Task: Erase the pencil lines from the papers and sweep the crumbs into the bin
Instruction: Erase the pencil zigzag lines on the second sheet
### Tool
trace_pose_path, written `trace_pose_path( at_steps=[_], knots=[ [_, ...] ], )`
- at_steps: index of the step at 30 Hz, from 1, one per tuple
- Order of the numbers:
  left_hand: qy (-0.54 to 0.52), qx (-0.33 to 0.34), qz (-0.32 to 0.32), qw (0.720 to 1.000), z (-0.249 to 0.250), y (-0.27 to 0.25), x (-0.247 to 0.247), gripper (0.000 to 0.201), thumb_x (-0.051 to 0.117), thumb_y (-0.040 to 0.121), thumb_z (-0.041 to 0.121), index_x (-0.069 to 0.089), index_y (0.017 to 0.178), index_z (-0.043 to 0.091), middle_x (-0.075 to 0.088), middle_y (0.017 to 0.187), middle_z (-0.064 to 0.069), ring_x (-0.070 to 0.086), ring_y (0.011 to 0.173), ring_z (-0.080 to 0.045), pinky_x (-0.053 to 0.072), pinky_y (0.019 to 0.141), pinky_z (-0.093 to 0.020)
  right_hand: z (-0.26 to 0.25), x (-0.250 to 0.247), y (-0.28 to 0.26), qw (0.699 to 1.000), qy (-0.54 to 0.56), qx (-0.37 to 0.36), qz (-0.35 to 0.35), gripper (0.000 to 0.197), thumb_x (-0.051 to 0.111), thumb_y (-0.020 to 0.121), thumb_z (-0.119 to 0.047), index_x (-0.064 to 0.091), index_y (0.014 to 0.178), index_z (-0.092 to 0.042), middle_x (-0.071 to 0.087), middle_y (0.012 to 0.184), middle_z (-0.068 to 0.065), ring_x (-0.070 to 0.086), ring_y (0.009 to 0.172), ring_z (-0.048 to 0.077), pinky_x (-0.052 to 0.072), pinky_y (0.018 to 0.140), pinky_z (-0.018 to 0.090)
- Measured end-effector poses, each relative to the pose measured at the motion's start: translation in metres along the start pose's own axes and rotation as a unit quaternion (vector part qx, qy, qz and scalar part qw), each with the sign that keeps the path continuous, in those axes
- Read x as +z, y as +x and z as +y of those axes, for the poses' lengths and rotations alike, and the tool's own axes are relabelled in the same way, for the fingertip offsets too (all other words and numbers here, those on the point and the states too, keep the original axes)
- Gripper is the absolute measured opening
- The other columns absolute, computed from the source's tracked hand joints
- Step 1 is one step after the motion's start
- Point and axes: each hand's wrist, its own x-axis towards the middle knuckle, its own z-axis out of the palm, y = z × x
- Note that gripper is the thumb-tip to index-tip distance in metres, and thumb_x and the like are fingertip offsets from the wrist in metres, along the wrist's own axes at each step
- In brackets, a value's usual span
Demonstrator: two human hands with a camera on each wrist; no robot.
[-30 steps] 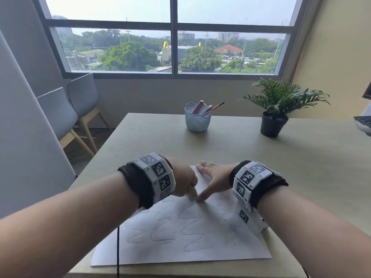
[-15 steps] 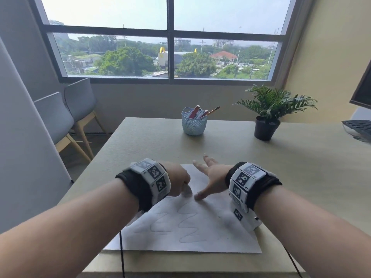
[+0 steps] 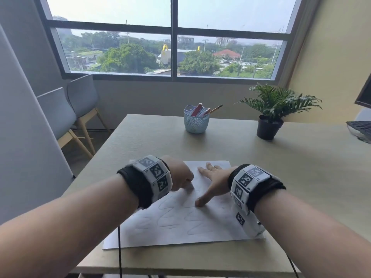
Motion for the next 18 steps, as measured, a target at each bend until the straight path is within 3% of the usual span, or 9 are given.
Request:
trace_pose_path(
  at_steps=[3,8,12,14,18],
  knots=[
    [0.06,0.015,-0.021,0.998,0.0,0.0,-0.005,0.034,0.036,0.101,0.044,0.055,0.118,0.022,0.061,0.11,0.0,0.048,0.087,-0.018,0.036,0.07,-0.029,-0.001,0.0,0.0,1.0,0.002,-0.004,-0.006,0.123,0.062,0.063,-0.08,-0.011,0.152,-0.036,-0.018,0.16,-0.006,-0.01,0.148,0.014,0.002,0.118,0.051],
    [0.059,-0.009,0.014,0.998,-0.007,0.01,-0.007,0.033,0.039,0.1,0.044,0.055,0.12,0.024,0.061,0.112,0.0,0.056,0.1,-0.022,0.038,0.072,-0.029,0.0,-0.001,0.001,1.0,0.001,-0.005,-0.016,0.123,0.061,0.064,-0.08,-0.014,0.151,-0.036,-0.02,0.159,-0.006,-0.012,0.148,0.015,0.001,0.118,0.052],
    [0.05,0.016,-0.007,0.999,-0.004,0.004,0.0,0.03,0.039,0.1,0.043,0.057,0.119,0.026,0.06,0.101,0.002,0.049,0.084,-0.019,0.036,0.069,-0.029,-0.001,-0.001,0.001,1.0,0.003,-0.005,-0.014,0.122,0.062,0.064,-0.079,-0.013,0.151,-0.036,-0.019,0.16,-0.005,-0.012,0.148,0.016,0.001,0.118,0.052],
    [0.061,0.024,-0.012,0.998,-0.006,0.001,0.0,0.029,0.04,0.1,0.043,0.057,0.118,0.028,0.06,0.098,0.004,0.049,0.084,-0.018,0.037,0.07,-0.029,-0.001,-0.001,0.001,1.0,0.003,-0.005,-0.012,0.122,0.062,0.065,-0.078,-0.012,0.151,-0.035,-0.019,0.16,-0.005,-0.011,0.148,0.017,0.001,0.118,0.053],
    [0.04,-0.003,0.01,0.999,-0.012,0.005,-0.004,0.035,0.04,0.098,0.049,0.058,0.119,0.028,0.062,0.113,0.005,0.054,0.098,-0.018,0.037,0.073,-0.027,-0.001,-0.001,0.001,1.0,0.002,-0.004,-0.012,0.122,0.062,0.064,-0.079,-0.012,0.151,-0.036,-0.018,0.16,-0.005,-0.01,0.148,0.017,0.001,0.118,0.053]
  ],
)
